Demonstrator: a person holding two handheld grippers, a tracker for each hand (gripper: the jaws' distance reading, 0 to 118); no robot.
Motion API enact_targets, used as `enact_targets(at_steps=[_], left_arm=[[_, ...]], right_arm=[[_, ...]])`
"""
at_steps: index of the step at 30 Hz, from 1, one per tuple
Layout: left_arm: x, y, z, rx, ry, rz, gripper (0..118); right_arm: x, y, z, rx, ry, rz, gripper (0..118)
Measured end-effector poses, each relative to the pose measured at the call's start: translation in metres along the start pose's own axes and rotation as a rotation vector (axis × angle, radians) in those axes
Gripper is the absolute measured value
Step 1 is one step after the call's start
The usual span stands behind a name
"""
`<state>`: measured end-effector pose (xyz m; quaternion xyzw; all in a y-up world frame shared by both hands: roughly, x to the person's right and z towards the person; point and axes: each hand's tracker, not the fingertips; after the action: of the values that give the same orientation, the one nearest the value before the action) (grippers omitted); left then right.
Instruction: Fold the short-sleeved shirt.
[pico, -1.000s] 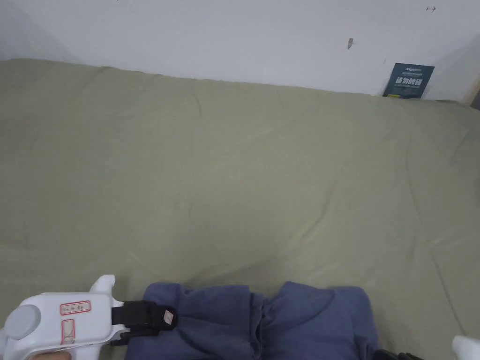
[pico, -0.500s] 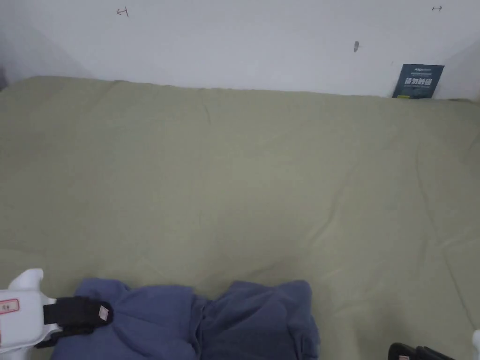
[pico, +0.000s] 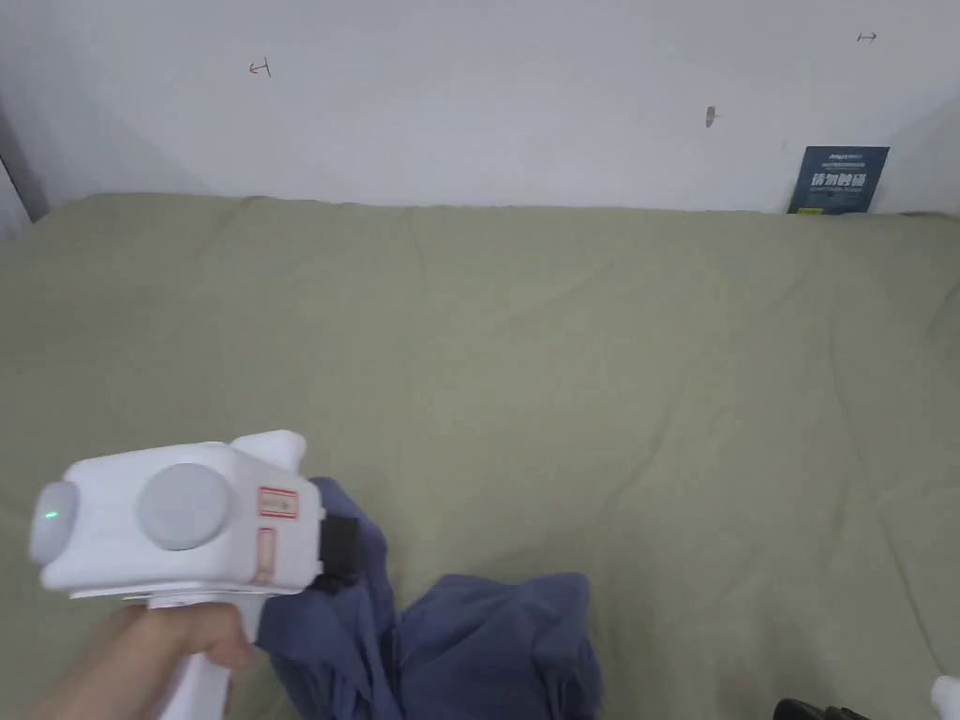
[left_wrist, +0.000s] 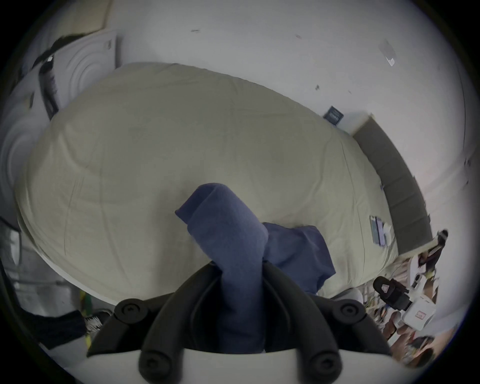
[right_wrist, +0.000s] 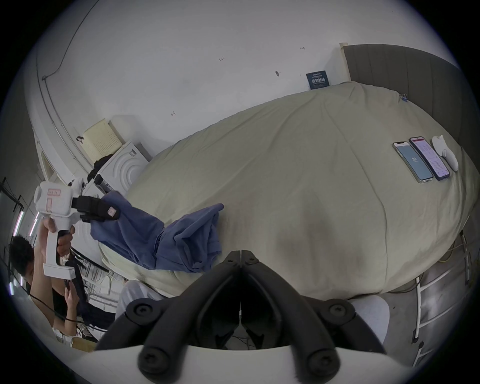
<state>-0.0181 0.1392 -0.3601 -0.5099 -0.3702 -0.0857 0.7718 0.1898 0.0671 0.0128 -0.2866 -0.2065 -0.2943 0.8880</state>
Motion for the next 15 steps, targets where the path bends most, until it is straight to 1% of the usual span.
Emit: enact_targets(at_steps=[6,7,10,11,12,13,14,15], left_arm=[[0.078,-0.007,-0.063,-0.074,0.042,-0.108,13],[0.084,-0.009,-0.077,-0.083,0.039,-0.109,13],[0.113,-0.021,-0.117,-0.133,0.087,-0.19,13],[0.119,-0.026,-0.127,-0.148,0.104,-0.204,15],[0.123,-0.03,-0.134,-0.146,0.104,-0.188,28],[0.124,-0.032,-0.138,-0.141,0.09,-0.198,59],[0.123,-0.031,-0.141,-0.141,0.053,-0.207,111],[0.123,-0.033,-0.141,-0.164,0.024,-0.194,118]], right_arm=[[0.013,-0.001,0.008,0.012,-0.006,-0.016,0],[0.014,-0.001,0.008,0.013,-0.014,-0.016,0],[0.019,-0.002,0.011,0.016,-0.027,-0.026,0],[0.021,-0.003,0.013,0.019,-0.026,-0.033,0],[0.021,-0.003,0.014,0.022,-0.027,-0.04,0],[0.022,-0.003,0.015,0.023,-0.032,-0.046,0],[0.023,-0.004,0.016,0.025,-0.036,-0.05,0],[0.025,-0.004,0.017,0.025,-0.039,-0.053,0]])
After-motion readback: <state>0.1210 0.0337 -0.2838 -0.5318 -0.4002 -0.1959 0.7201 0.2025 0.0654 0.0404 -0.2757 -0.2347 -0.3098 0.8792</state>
